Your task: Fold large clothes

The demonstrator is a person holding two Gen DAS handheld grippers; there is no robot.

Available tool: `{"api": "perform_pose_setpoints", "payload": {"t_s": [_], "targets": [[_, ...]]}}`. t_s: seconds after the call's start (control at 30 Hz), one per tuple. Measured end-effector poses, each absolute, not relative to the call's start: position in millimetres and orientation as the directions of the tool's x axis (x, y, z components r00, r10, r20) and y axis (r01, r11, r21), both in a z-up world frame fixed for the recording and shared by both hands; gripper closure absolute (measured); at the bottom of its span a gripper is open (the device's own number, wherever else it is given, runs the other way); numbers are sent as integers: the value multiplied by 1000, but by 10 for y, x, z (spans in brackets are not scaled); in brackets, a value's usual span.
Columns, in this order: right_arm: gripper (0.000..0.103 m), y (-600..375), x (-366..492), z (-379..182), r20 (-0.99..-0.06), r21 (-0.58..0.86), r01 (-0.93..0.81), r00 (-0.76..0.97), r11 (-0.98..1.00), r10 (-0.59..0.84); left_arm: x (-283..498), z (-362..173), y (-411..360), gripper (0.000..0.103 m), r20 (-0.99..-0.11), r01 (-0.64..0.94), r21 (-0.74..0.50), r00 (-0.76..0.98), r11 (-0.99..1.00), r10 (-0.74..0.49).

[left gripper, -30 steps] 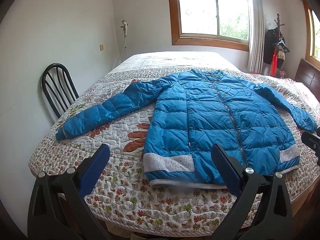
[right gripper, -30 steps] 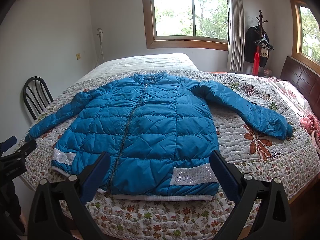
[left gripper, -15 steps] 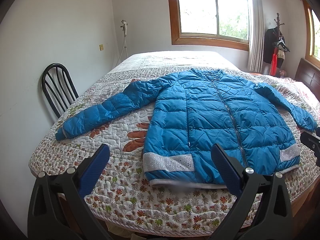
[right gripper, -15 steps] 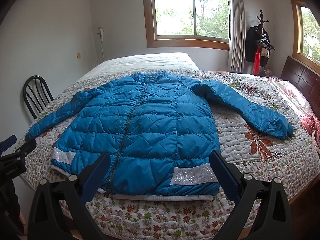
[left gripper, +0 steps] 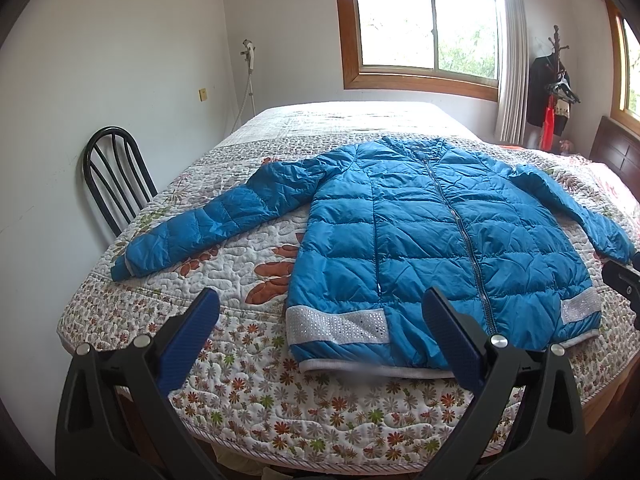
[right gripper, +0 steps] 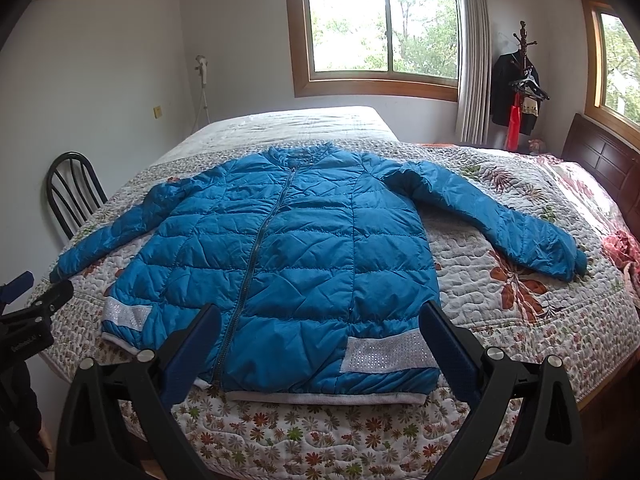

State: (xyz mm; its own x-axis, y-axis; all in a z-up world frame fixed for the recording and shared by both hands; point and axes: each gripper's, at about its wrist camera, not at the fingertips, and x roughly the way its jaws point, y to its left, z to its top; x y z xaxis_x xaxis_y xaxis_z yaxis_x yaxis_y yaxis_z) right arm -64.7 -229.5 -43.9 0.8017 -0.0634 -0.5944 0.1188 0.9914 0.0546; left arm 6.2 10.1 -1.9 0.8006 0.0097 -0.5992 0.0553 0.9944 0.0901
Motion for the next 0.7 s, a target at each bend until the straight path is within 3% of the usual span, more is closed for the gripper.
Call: {"api": "perform_pose_setpoints", "payload": {"t_s": [0.7], "targets": [[4, -2272, -571, -451, -603, 51, 112, 796, 992, -59, 115, -70, 145, 3, -608, 52, 89, 794, 995, 13]]}}
